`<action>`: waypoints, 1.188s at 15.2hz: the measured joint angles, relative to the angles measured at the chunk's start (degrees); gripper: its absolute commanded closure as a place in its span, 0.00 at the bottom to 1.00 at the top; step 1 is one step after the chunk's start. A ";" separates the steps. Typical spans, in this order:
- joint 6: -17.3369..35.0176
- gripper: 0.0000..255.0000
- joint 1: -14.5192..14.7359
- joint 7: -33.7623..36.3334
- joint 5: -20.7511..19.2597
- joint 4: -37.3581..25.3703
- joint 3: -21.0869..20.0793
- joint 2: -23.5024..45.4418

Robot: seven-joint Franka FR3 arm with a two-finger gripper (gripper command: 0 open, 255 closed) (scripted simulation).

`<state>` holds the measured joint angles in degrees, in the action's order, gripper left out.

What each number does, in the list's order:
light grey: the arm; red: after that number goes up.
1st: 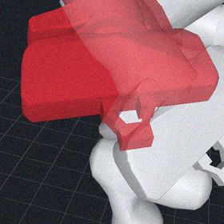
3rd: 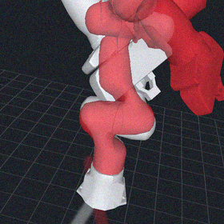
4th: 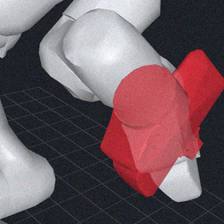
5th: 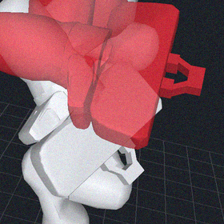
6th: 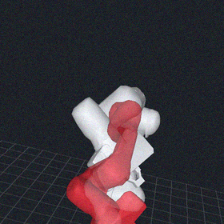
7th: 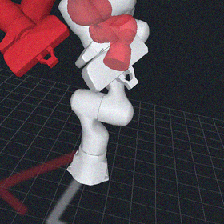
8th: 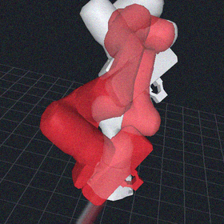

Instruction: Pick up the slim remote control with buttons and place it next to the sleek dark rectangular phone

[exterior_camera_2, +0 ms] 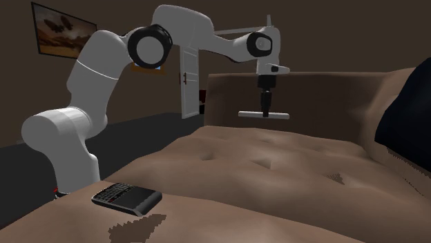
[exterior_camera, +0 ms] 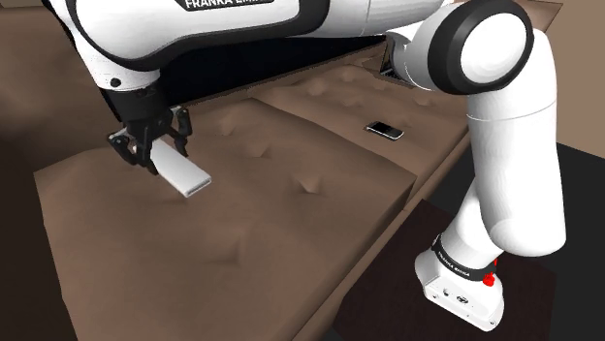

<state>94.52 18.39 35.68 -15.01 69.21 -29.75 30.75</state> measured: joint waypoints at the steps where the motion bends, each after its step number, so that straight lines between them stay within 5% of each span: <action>1: -0.84 1.00 0.21 -0.06 -0.05 -1.04 0.01 0.17; 8: 4.60 1.00 -9.43 -6.88 4.97 15.05 -0.09 -11.56; 18: 8.92 1.00 -20.38 -21.33 11.34 30.39 3.76 -24.67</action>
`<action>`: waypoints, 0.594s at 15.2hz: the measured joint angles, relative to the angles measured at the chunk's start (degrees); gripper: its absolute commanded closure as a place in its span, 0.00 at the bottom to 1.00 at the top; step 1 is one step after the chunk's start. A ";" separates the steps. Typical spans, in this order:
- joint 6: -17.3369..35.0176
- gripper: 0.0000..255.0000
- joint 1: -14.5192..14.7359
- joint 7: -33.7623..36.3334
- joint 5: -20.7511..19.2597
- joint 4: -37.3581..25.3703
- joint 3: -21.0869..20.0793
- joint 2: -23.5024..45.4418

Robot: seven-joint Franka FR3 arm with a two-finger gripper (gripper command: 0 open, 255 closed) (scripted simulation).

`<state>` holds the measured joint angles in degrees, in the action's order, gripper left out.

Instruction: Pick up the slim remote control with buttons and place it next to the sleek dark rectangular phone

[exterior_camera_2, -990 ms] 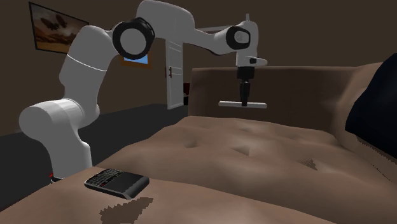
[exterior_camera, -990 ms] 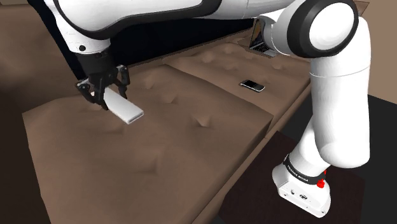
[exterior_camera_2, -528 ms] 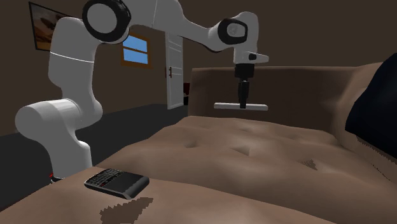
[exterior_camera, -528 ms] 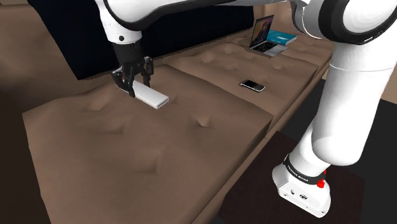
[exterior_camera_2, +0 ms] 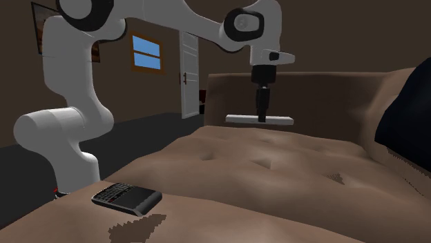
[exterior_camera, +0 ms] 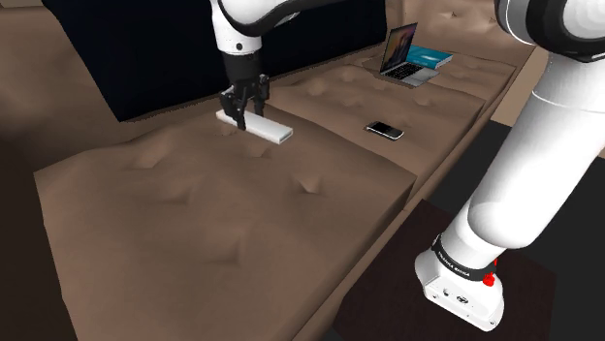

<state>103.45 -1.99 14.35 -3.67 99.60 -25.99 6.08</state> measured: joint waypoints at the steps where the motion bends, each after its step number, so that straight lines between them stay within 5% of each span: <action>1: 0.06 1.00 -0.95 -1.65 0.61 1.23 0.62 -1.32; 9: 1.02 1.00 -6.76 -13.22 2.82 7.31 5.85 -7.23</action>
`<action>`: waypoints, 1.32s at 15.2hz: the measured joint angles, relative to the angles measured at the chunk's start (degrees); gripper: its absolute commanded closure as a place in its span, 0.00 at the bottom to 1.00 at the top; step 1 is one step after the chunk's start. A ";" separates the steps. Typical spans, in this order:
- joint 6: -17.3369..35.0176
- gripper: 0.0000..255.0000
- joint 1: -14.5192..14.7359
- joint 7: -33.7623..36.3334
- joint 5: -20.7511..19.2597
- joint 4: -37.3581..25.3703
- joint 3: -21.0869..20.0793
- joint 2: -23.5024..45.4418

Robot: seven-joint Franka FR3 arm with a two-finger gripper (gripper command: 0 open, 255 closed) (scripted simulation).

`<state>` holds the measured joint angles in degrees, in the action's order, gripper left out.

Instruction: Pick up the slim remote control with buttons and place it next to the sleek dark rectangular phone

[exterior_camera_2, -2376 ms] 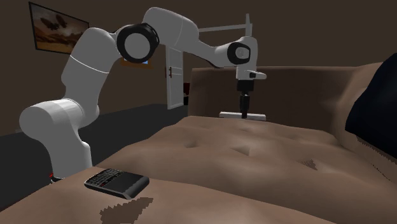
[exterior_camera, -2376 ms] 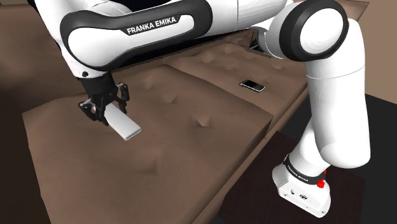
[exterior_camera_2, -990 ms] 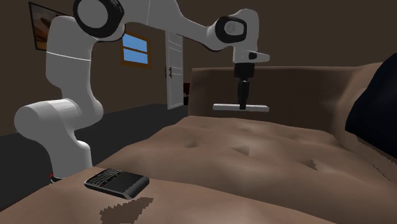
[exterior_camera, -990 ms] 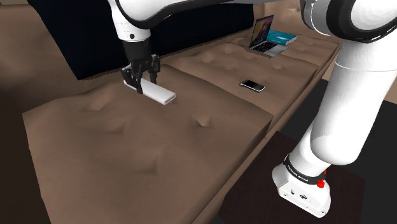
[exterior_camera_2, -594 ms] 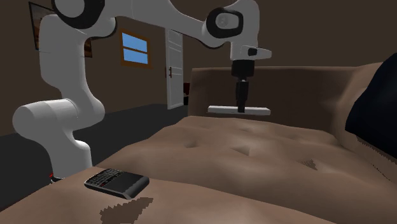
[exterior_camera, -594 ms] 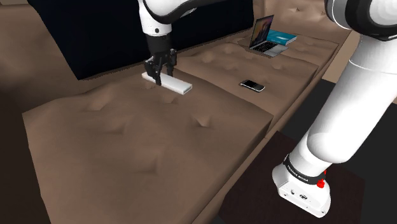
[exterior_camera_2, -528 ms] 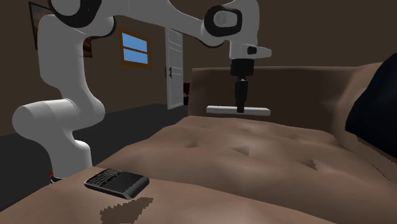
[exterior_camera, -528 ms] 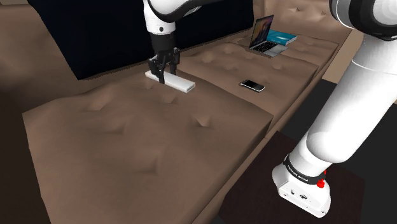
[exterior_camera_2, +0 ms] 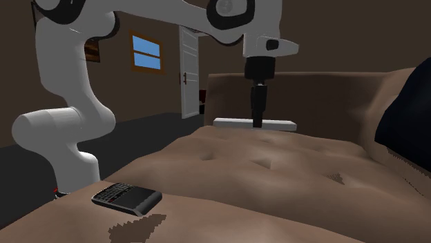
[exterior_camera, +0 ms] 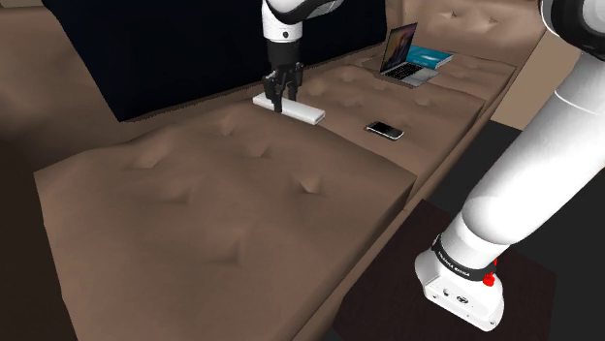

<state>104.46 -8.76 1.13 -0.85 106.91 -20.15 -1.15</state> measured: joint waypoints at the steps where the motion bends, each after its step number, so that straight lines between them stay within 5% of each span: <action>1: 0.40 1.00 -0.69 -1.48 0.30 1.30 0.74 -0.98; 10: 0.49 1.00 -6.41 -13.69 0.22 2.89 7.21 -2.73; 20: 6.94 1.00 -6.75 -14.24 -0.19 7.95 7.57 -1.31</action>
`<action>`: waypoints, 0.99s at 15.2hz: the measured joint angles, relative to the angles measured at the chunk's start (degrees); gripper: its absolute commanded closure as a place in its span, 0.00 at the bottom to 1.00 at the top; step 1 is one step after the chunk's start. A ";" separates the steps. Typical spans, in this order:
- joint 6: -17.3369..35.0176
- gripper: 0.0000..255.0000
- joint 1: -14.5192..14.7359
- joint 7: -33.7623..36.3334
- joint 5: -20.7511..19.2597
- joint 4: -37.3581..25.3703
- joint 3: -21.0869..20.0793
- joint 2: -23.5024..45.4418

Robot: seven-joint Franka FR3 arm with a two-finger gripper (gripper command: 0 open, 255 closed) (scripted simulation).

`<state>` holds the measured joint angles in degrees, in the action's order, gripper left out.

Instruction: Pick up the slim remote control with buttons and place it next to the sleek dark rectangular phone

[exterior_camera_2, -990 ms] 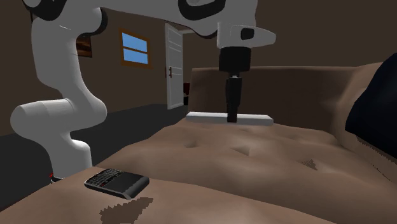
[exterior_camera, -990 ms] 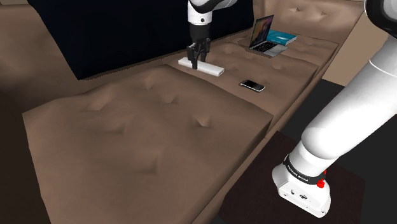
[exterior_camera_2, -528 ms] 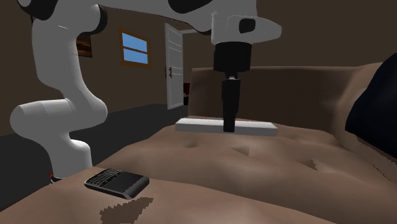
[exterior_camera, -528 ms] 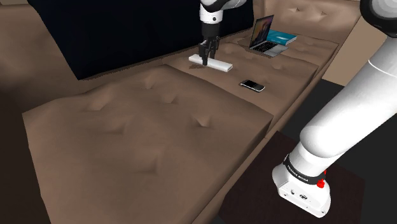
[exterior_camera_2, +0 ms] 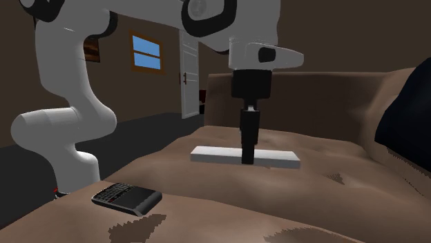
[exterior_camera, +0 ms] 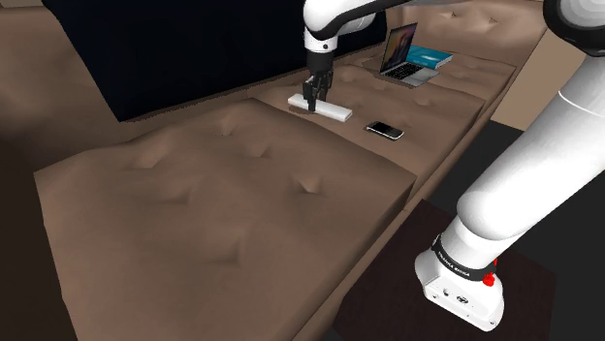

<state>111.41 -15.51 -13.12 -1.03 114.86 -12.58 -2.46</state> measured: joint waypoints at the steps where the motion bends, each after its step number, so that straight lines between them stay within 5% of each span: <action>1: 0.68 1.00 -0.02 0.00 -0.03 0.58 0.02 0.10; 12: 5.48 1.00 0.03 0.38 -0.41 3.97 -0.06 1.53; 13: 5.49 0.00 0.03 0.38 -0.41 3.98 -0.06 1.53; 15: 5.50 0.00 0.03 0.38 -0.41 3.97 -0.06 1.52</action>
<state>116.90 -15.48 -12.74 -1.45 118.84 -12.64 -0.94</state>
